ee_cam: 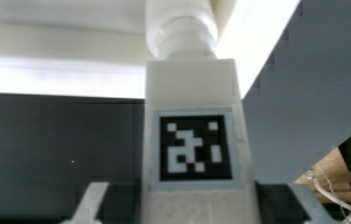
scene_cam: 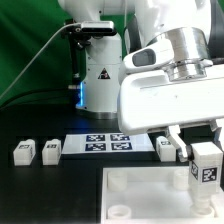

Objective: Assemble one leg

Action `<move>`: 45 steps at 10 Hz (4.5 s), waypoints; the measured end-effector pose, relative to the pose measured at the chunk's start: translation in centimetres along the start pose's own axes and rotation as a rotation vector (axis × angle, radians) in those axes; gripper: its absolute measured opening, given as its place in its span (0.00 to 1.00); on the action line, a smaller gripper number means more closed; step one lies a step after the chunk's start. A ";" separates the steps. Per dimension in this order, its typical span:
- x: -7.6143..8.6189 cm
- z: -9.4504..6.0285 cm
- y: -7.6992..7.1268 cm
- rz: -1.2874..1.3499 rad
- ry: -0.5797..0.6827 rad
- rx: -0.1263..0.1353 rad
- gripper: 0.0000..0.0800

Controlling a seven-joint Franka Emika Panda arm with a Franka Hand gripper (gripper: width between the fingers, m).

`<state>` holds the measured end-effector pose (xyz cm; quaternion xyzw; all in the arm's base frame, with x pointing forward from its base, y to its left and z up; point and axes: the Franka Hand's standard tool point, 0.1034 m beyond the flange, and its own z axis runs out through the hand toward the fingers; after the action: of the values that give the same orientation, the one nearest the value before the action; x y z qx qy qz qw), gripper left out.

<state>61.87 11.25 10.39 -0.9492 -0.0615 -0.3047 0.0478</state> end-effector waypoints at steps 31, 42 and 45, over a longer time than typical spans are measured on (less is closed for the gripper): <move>-0.4 1.5 -0.5 0.120 -0.694 0.072 0.81; 0.5 2.6 0.5 0.243 -0.606 0.027 0.38; 0.2 2.4 1.2 0.781 -0.509 -0.122 0.38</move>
Offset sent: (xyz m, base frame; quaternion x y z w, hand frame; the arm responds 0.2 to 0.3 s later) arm 0.0011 0.0061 -0.0141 -0.0068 0.0074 0.0138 0.9999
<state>63.56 10.43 8.55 -0.9470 0.3085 -0.0246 0.0863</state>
